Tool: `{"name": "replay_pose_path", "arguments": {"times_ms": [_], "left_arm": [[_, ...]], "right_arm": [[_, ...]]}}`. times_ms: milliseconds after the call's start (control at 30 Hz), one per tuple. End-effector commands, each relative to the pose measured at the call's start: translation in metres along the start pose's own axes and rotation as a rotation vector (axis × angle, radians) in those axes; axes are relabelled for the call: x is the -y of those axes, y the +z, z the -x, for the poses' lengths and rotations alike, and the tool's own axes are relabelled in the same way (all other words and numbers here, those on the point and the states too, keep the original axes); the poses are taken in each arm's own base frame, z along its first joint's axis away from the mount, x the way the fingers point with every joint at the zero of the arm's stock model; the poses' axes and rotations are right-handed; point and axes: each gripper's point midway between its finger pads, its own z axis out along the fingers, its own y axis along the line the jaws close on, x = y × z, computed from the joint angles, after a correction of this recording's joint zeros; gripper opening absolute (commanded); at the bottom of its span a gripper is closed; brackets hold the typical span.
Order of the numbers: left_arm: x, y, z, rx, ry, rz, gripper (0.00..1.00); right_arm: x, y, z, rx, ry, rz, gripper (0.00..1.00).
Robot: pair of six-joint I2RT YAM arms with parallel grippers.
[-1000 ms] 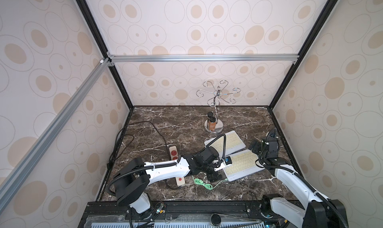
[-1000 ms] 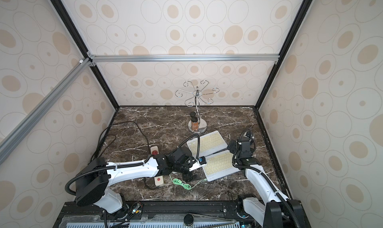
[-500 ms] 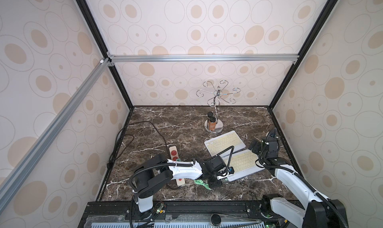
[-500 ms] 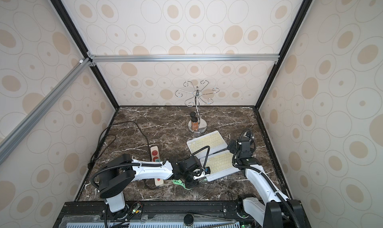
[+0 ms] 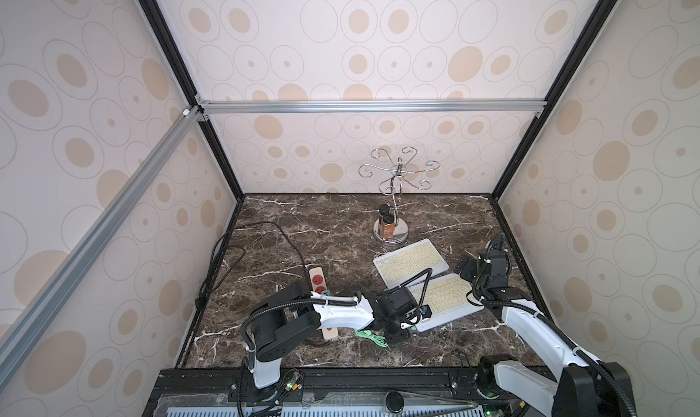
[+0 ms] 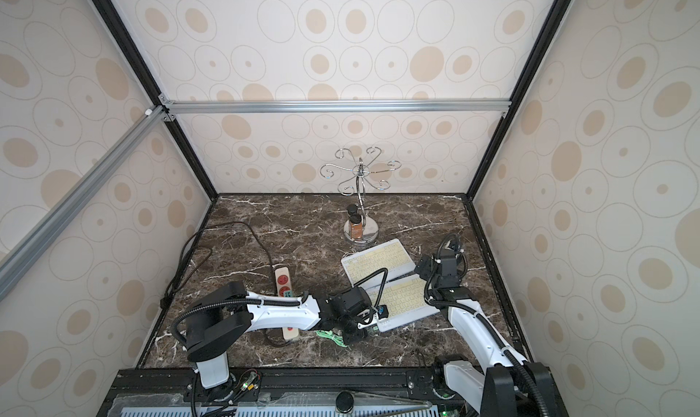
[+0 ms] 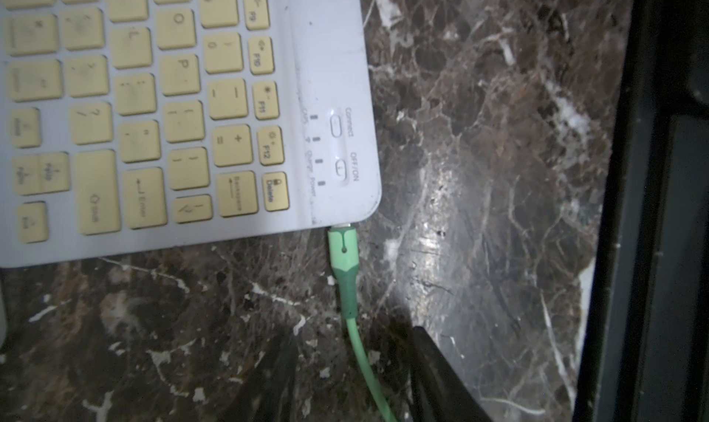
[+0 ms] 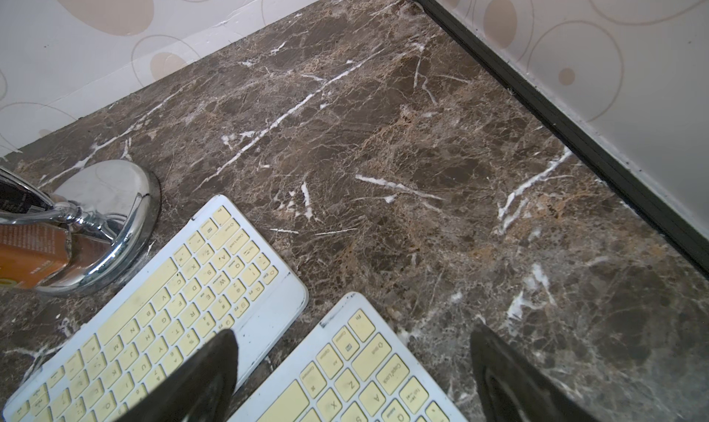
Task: Unplug the wireless keyboard
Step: Pick up the power cord at the center of the board.
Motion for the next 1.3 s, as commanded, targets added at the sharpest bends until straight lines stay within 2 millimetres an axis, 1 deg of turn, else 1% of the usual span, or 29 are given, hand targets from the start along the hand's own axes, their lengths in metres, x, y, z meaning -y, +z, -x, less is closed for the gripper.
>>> {"name": "replay_pose_path", "arguments": {"times_ms": [0, 33, 100, 167, 267, 300, 400, 500, 600, 733, 833, 867, 933, 1033, 1100, 1133, 1167, 1200, 1267], "left_arm": [[-0.006, 0.012, -0.037, -0.145, -0.008, 0.082, 0.14], [-0.006, 0.012, -0.039, -0.154, -0.008, 0.092, 0.00], [-0.003, 0.014, -0.046, -0.180, -0.008, 0.084, 0.00], [-0.004, 0.019, -0.053, -0.220, -0.024, 0.093, 0.00], [-0.012, 0.024, -0.068, -0.311, -0.030, 0.154, 0.00], [-0.013, 0.024, -0.069, -0.322, -0.027, 0.162, 0.00], [-0.009, 0.024, -0.067, -0.316, -0.053, 0.143, 0.00], [-0.014, 0.015, -0.060, -0.281, -0.083, 0.170, 0.00], [-0.009, 0.010, -0.052, -0.225, -0.096, 0.144, 0.00], [-0.011, 0.007, -0.039, -0.156, -0.109, 0.150, 0.00], [-0.011, 0.007, -0.031, -0.112, -0.111, 0.148, 0.00], [-0.011, 0.007, -0.030, -0.101, -0.111, 0.143, 0.00], [-0.011, 0.008, -0.029, -0.091, -0.111, 0.134, 0.00], [-0.012, 0.006, -0.027, -0.083, -0.112, 0.136, 0.00], [-0.011, 0.002, -0.021, -0.055, -0.108, 0.126, 0.00], [-0.011, 0.000, -0.018, -0.039, -0.107, 0.119, 0.00], [-0.011, -0.003, -0.012, -0.014, -0.105, 0.109, 0.00], [-0.011, -0.006, -0.008, 0.003, -0.108, 0.101, 0.00], [-0.012, -0.012, 0.000, 0.034, -0.114, 0.097, 0.00]], "right_arm": [[-0.003, -0.004, 0.008, 0.017, 0.001, 0.013, 0.95], [-0.004, -0.004, 0.009, 0.021, 0.002, 0.014, 0.96], [-0.004, -0.004, 0.009, 0.021, 0.002, 0.015, 0.95], [-0.004, -0.004, 0.009, 0.022, 0.003, 0.016, 0.96], [-0.004, -0.004, 0.009, 0.020, 0.001, 0.015, 0.96], [-0.004, -0.003, 0.009, 0.017, 0.002, 0.014, 0.95], [-0.003, -0.004, 0.008, 0.018, 0.002, 0.013, 0.95], [-0.003, -0.006, 0.008, 0.027, 0.004, 0.017, 0.95], [-0.002, -0.008, 0.008, 0.038, 0.010, 0.020, 0.96], [0.003, -0.009, 0.010, 0.052, 0.028, 0.001, 0.96], [0.011, -0.009, 0.012, 0.074, 0.072, -0.046, 0.97], [0.017, -0.009, 0.008, 0.059, 0.100, -0.076, 0.99], [0.013, -0.012, 0.002, 0.007, 0.126, -0.058, 1.00], [0.009, -0.023, -0.012, -0.108, 0.224, -0.036, 1.00], [-0.005, -0.031, -0.025, -0.219, 0.270, 0.043, 1.00], [-0.019, -0.035, -0.033, -0.275, 0.283, 0.116, 1.00], [-0.029, -0.039, -0.038, -0.314, 0.294, 0.175, 1.00], [-0.038, -0.043, -0.047, -0.375, 0.317, 0.220, 1.00], [-0.041, -0.050, -0.060, -0.462, 0.343, 0.222, 1.00]]}}
